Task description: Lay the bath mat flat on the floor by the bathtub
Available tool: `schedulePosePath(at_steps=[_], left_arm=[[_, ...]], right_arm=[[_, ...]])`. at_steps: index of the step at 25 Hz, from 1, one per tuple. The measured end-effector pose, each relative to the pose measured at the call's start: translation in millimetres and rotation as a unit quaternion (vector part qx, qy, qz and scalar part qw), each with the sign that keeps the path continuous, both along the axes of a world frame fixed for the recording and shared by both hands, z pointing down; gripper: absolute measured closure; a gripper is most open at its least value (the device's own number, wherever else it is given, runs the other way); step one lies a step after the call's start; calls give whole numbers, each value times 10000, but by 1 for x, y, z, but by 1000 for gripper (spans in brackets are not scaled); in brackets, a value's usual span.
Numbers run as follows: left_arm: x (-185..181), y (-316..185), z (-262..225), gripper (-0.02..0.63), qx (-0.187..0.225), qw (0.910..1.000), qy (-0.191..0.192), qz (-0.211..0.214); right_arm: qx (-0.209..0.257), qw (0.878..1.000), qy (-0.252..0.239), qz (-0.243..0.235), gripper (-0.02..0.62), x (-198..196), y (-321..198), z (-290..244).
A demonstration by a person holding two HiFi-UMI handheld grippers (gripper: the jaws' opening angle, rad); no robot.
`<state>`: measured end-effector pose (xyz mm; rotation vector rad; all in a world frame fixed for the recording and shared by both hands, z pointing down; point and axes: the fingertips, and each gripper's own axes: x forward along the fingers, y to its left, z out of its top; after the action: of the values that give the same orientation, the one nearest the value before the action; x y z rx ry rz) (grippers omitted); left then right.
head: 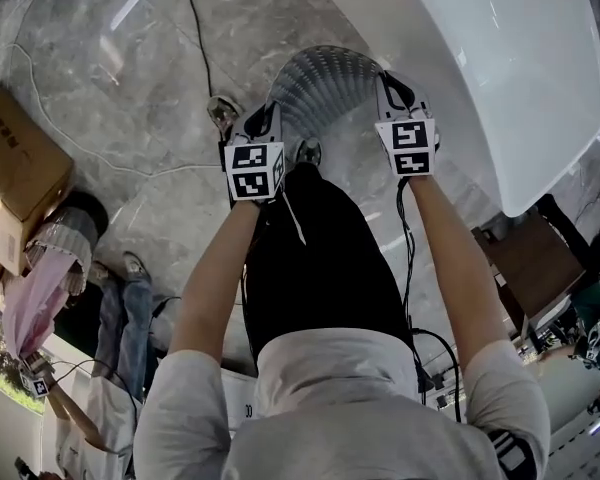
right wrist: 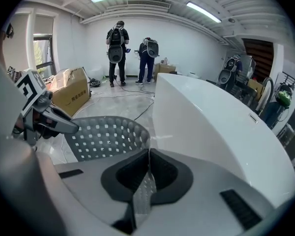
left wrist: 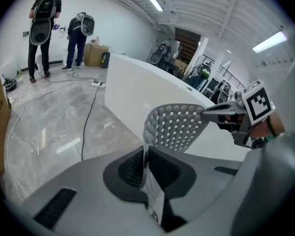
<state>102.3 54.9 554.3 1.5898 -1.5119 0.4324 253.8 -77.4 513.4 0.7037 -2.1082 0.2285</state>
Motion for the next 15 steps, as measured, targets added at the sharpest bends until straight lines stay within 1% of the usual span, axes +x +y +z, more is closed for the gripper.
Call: schedulePosePath(at_steps=[2,7,9,13,15], left_arm=[[-12,-4,5,581,-70,9999,79,-69],[-37,-25,11,581,-14,9998,-48,211],[-49,-31,15,581,-25,9999,-5,162],[-71,-33,23,581,-185,9996,197,-99],[-80,-39,27,581,-202,9993,276,-125]], right_arm=[[-25,10000,-7,-30,580,-10,-5,3],[-39,9998,-40,-182,580,-42,-22,8],[-36,9998,-64,-209,580,-56,-26,10],[-75,9998,-30,-195,580,-81,-27,17],[-96,9998,37,-139,580,-89,-34,22]])
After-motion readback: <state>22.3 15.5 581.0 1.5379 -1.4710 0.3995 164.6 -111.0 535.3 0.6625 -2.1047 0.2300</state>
